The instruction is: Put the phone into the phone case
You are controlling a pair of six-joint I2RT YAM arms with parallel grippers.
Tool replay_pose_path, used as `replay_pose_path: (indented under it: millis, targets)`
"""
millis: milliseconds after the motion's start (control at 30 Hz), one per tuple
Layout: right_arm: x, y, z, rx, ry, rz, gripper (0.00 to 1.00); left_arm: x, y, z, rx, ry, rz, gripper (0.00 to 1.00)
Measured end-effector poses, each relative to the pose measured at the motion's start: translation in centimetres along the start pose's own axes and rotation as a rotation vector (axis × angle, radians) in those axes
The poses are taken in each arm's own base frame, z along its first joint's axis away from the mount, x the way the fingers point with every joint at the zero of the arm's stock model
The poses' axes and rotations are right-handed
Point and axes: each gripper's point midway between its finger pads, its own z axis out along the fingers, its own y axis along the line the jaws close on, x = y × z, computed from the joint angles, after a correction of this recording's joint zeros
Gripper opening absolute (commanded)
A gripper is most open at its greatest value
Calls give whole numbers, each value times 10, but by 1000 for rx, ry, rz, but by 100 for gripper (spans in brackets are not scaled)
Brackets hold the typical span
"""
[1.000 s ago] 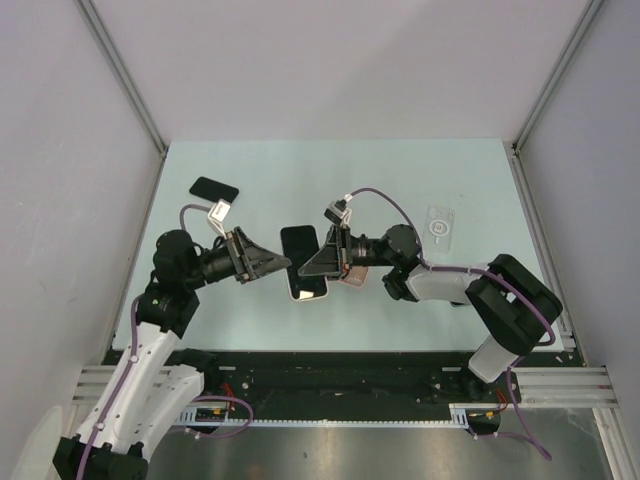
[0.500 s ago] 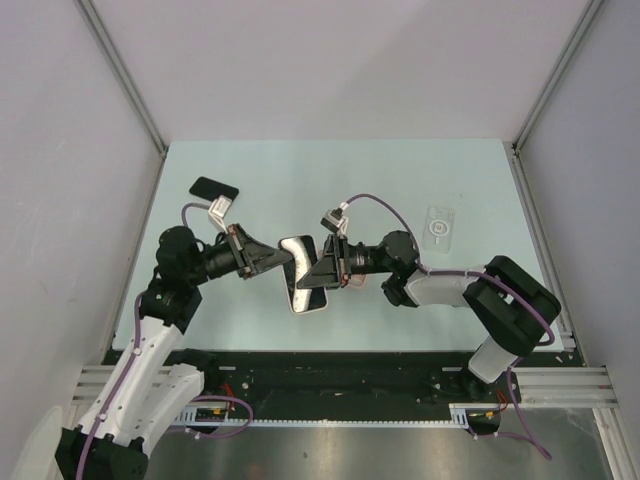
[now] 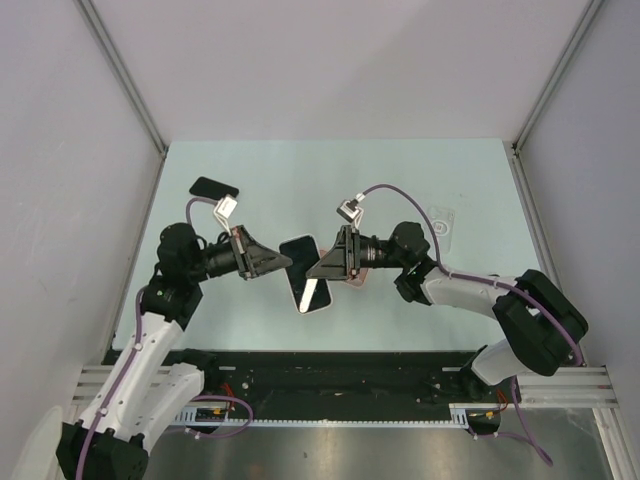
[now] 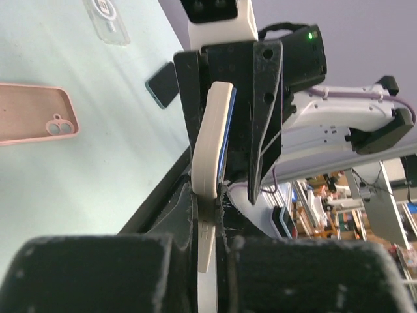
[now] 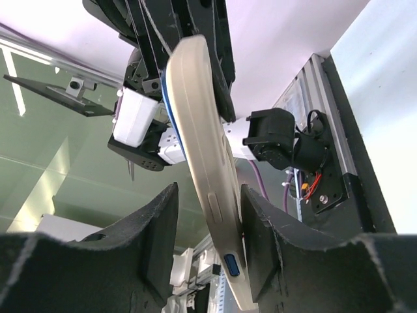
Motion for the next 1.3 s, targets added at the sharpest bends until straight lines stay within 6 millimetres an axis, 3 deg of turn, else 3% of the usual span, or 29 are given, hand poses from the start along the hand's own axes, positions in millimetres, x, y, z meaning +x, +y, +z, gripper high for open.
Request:
replay_pose_path:
  millis: [133,167,267,333,367,400,433,500,600,633,767,867,900,933,1067,1133,1300]
  targets:
    - [-9,1,-2,0,-19,-17,37,8,0,0,29,43,12,0]
    - [-10,1,-2,-1,-21,-24,23,10,0,0,37,52,10,0]
    - [-11,1,-2,-1,-22,-48,2,12,-3,-1,61,65,14,0]
    - [-12,1,-2,-7,-24,-87,0,12,-4,-1,62,69,-16,4]
    - [-12,1,-2,-7,-25,-96,0,12,-4,-1,62,70,-26,10]
    - [-12,1,-2,-6,-25,-101,0,12,-4,-1,62,71,-29,25]
    - [-12,0,-2,-6,-25,-104,0,12,-4,-1,64,73,-32,30]
    - [-11,1,-2,-8,-21,-95,0,12,-4,-1,66,74,-23,37]
    - [-10,4,0,-14,-13,-92,0,11,-2,1,67,77,-17,39]
    - [-10,4,1,-14,-11,-94,0,11,-2,1,69,79,-16,37]
    - [-5,-1,4,8,3,-91,0,12,-1,3,80,96,-21,6]
    - [-6,-5,4,27,-3,-129,0,12,0,4,78,102,-50,0]
    - [-6,-5,4,34,-5,-138,2,12,0,4,76,104,-56,0]
    - [-6,-5,3,39,-7,-145,14,12,0,4,76,105,-58,0]
    - [-5,-4,3,55,-8,-149,39,12,-1,4,82,106,-50,0]
    - [-4,-1,3,55,-8,-139,46,12,-2,4,90,105,-24,0]
    - [-9,8,1,36,-12,-137,47,13,-5,4,113,112,12,0]
